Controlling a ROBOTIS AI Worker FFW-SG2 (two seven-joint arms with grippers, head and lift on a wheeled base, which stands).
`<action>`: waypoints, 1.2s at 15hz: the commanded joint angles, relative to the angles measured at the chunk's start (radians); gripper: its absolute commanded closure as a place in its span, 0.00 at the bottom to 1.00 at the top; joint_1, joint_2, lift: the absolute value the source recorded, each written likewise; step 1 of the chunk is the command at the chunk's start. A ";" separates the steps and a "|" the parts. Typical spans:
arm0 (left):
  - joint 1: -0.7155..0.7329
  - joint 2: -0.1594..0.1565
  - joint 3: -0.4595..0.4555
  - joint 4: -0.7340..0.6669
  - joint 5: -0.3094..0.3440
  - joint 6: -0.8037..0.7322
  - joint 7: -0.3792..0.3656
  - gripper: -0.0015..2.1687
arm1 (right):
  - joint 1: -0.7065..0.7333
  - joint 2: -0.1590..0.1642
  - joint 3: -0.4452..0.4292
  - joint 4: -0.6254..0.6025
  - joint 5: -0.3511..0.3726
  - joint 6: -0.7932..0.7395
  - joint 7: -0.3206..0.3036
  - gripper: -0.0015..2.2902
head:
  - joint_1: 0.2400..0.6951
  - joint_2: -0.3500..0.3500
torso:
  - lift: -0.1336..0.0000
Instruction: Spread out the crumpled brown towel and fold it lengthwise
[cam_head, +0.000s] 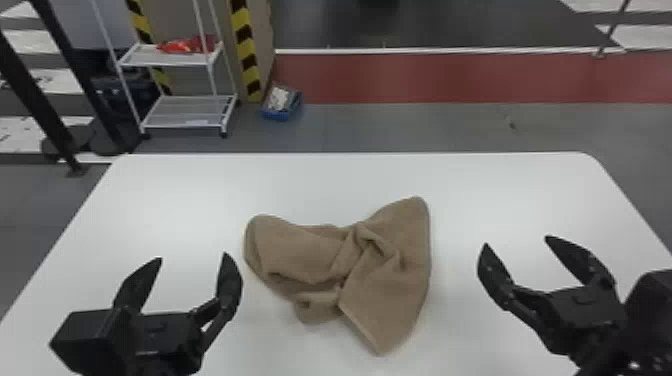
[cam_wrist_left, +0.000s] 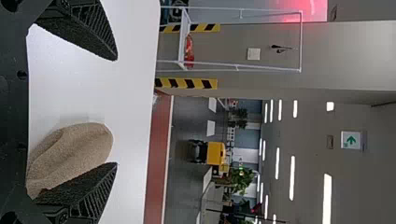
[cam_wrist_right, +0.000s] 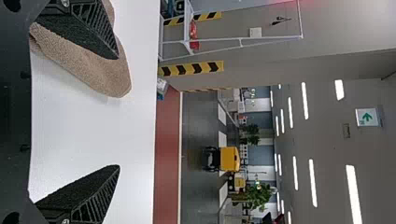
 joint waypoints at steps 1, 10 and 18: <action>0.000 0.000 -0.001 -0.001 0.000 0.000 0.000 0.03 | 0.000 0.000 0.001 0.000 0.000 0.000 -0.002 0.01 | 1.00 0.56 | 0.07; 0.001 0.000 -0.001 -0.001 -0.001 0.003 0.000 0.03 | -0.002 0.000 0.001 0.002 0.000 0.006 -0.005 0.02 | 1.00 0.55 | 0.07; 0.006 0.000 -0.001 0.002 -0.003 0.006 0.000 0.03 | -0.002 0.000 0.000 0.008 0.022 0.065 -0.012 0.06 | 1.00 0.55 | 0.07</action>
